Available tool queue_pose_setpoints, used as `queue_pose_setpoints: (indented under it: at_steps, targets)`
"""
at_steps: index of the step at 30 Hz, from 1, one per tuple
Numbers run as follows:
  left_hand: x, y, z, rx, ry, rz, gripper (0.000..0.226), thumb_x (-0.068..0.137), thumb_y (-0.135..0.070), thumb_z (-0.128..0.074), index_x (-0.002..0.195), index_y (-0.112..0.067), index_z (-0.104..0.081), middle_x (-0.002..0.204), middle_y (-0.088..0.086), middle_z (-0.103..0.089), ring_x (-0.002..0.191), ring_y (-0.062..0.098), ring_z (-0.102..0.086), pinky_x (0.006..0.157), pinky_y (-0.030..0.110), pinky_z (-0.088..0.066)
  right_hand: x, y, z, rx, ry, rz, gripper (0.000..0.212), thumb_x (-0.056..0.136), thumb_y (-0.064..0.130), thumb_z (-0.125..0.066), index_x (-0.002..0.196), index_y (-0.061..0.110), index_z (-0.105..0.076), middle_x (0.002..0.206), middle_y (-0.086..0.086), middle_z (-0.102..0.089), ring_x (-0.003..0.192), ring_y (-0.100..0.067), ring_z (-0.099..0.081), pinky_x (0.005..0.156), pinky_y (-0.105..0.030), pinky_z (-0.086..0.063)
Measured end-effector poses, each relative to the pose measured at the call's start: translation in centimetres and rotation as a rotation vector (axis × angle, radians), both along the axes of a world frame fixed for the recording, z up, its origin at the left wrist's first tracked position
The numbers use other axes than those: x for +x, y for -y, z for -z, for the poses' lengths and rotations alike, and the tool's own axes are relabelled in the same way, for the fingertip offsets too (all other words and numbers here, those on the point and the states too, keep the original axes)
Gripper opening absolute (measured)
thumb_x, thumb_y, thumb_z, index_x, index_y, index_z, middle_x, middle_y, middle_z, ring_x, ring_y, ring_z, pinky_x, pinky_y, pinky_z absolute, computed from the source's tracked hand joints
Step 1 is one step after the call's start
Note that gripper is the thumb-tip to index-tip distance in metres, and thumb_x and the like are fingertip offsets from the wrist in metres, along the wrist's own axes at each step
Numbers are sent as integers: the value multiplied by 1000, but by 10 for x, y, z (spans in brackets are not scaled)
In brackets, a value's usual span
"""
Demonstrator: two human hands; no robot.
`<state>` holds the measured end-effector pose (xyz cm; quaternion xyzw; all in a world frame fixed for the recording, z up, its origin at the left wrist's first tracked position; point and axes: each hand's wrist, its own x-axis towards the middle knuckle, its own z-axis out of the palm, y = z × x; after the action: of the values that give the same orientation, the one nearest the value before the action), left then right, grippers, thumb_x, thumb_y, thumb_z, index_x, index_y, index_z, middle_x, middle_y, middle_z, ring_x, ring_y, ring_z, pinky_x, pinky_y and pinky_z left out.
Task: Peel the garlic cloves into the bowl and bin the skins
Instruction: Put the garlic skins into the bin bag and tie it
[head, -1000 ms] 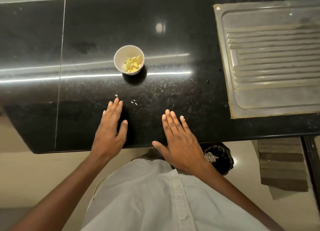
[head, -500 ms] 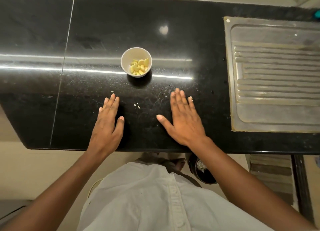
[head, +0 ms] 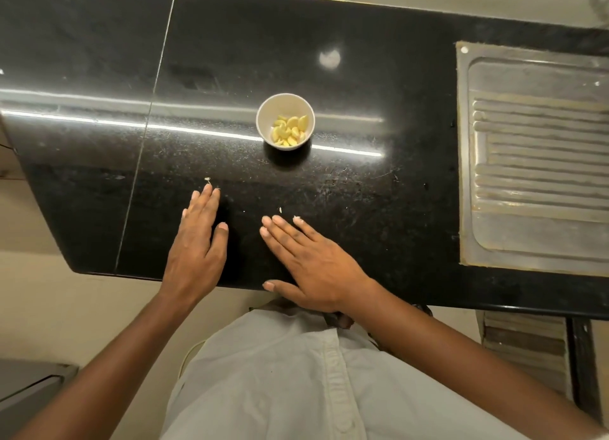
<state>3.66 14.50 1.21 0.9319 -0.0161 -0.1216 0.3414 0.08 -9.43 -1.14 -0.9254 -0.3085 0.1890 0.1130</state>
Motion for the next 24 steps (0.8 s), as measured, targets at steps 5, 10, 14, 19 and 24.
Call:
queue_pose_setpoints:
  at_steps: [5, 10, 14, 19, 24]
  targets:
    - [-2, -3, 0, 30, 9, 39, 60, 111, -18, -44, 167, -21, -22, 175, -10, -13, 161, 1, 0, 133, 39, -4, -8, 40, -7, -33, -6, 84, 82, 110, 68, -18, 170, 16, 2, 178, -3, 9, 163, -13, 14, 134, -44, -3]
    - [-8, -1, 7, 28, 5, 56, 58, 112, -24, -40, 167, -21, -22, 175, -9, -13, 160, 0, 1, 133, 39, -4, 9, 21, -6, -11, -26, 263, 85, 108, 72, -16, 170, 17, 4, 177, -2, 13, 162, -12, 18, 134, -43, 0]
    - [-9, 0, 9, 20, 13, 72, 63, 106, -34, -34, 167, -20, -23, 175, -8, -14, 160, 1, 1, 132, 36, -2, 15, -17, -3, 25, -31, 278, 91, 106, 75, -18, 170, 13, 2, 178, -6, 12, 163, -16, 18, 134, -42, 5]
    - [-8, 0, 8, 23, 13, 78, 63, 106, -34, -34, 167, -20, -23, 174, -8, -13, 161, 1, 1, 131, 33, -1, 3, -33, -2, 44, -19, 152, 91, 106, 74, -22, 170, 11, -4, 178, -6, 6, 164, -16, 13, 134, -43, -1]
    - [-11, -3, 10, 36, 16, 79, 57, 112, -24, -40, 166, -20, -24, 175, -7, -14, 161, 2, 0, 133, 39, -4, -3, -7, -3, -17, 25, -2, 88, 107, 71, -21, 170, 12, -6, 178, -6, 2, 165, -17, 7, 134, -44, -4]
